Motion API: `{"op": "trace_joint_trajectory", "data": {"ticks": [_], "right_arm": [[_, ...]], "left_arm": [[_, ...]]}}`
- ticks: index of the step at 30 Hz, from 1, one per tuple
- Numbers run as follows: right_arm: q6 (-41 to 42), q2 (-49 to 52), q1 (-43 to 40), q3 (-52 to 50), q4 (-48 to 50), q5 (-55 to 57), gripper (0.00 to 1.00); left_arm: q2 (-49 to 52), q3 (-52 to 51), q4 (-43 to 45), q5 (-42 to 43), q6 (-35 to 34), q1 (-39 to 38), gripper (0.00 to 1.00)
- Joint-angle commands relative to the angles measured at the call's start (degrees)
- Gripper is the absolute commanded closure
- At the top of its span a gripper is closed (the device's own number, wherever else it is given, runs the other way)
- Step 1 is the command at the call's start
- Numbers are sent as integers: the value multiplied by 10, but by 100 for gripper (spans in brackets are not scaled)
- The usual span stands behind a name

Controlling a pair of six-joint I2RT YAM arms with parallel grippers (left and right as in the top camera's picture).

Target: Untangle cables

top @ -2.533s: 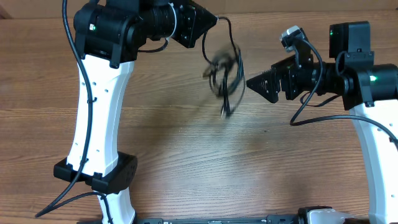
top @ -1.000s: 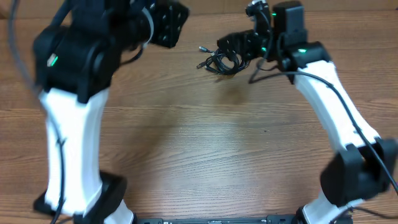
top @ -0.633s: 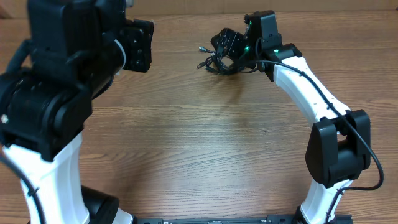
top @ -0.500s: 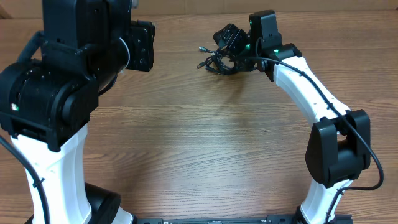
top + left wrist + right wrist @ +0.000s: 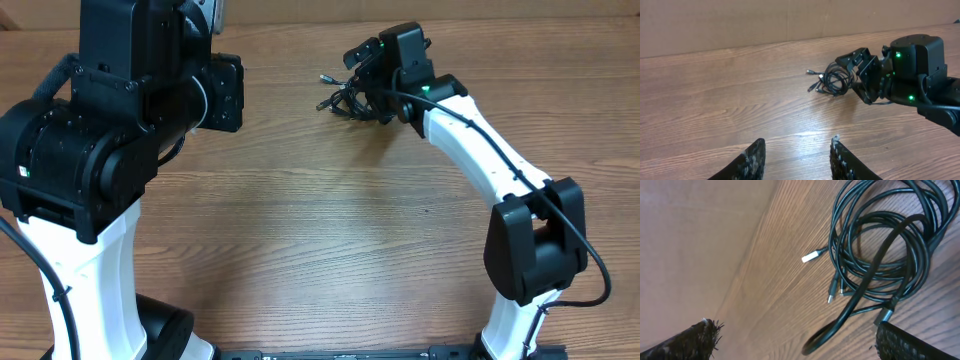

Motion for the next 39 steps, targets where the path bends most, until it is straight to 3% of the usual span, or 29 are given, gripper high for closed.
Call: {"op": "trace_joint_trajectory", "data": {"ticks": [1, 6, 7, 9, 13, 15, 16, 22, 23, 25, 26, 28, 33, 39], "right_arm": [[19, 22, 2, 12, 6, 47, 0], [19, 60, 2, 12, 11, 40, 2], [19, 65, 2, 12, 12, 37, 15], [18, 71, 2, 12, 12, 31, 96], [-85, 57, 2, 14, 65, -59, 96], [-147, 24, 8, 14, 113, -104, 96], [-163, -3, 13, 14, 120, -96, 96], [-317, -174, 19, 14, 93, -75, 96], [-336, -198, 19, 14, 79, -75, 96], [-375, -249, 19, 14, 43, -76, 96], [-394, -271, 19, 14, 26, -76, 96], [-439, -310, 19, 14, -5, -83, 96], [-513, -376, 19, 14, -76, -89, 96], [-549, -393, 17, 14, -121, -88, 96]], "left_arm": [[-2, 0, -4, -8, -3, -4, 58], [-2, 0, -7, -8, -3, -4, 59], [-2, 0, -7, -8, -2, -4, 59], [-2, 0, -7, -8, -1, -4, 61], [-2, 0, -9, -12, 2, -4, 69], [-2, 0, -10, -13, 3, -4, 91], [-2, 0, -10, -14, 4, -4, 96], [0, 0, -3, -32, 18, -4, 96], [0, 0, 0, -42, 18, -4, 94], [2, 0, 8, -60, 18, -4, 80], [5, 0, 12, -66, 18, -3, 80], [11, 0, 25, -69, 18, -1, 96], [40, 0, 54, -65, 18, 2, 95], [95, 0, 59, 61, 81, 2, 86]]}}
